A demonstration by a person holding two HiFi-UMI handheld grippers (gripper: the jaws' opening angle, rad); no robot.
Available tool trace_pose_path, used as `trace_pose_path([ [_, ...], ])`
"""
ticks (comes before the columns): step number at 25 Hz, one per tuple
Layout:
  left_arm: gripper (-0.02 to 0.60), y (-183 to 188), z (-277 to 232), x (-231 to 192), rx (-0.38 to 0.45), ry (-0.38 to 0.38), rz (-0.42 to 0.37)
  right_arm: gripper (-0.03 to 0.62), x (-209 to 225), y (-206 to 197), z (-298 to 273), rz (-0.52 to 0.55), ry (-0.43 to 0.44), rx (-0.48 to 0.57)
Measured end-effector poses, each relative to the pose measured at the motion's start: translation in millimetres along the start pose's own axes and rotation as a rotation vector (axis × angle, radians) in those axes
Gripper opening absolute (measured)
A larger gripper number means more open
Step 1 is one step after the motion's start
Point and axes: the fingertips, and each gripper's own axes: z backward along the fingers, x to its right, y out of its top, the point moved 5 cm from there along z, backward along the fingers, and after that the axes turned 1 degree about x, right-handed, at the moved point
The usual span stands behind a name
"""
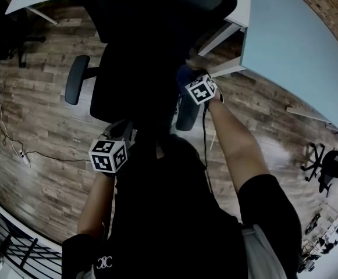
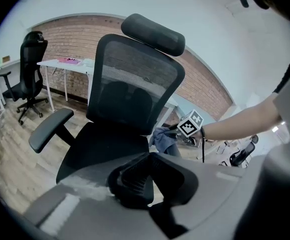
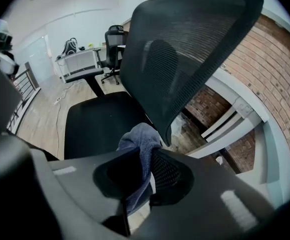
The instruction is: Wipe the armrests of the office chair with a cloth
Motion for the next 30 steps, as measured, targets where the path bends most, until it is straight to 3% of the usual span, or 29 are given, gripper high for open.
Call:
trace_pose_path([
  [5,0.005,2,-9,17,0.004,0.016,-0.007,0.069,24,-35,0,-0.146,-0.017,-0.073],
  [14,0.005,6,-31,52,0.01,0.006,-0.036,0.067,31,-79,13,-0.234,-0.012,-0.078],
  [24,0.005,3,-39,82,0.003,-0.038,-0.064,0.067,-22,-110,41,-0.363,0.112,-0.002],
  [30,0.005,3,-51,98,-0.005,-0.071,-0.092,0.067,-60,-132,59,-0.389,0.167,0.005],
])
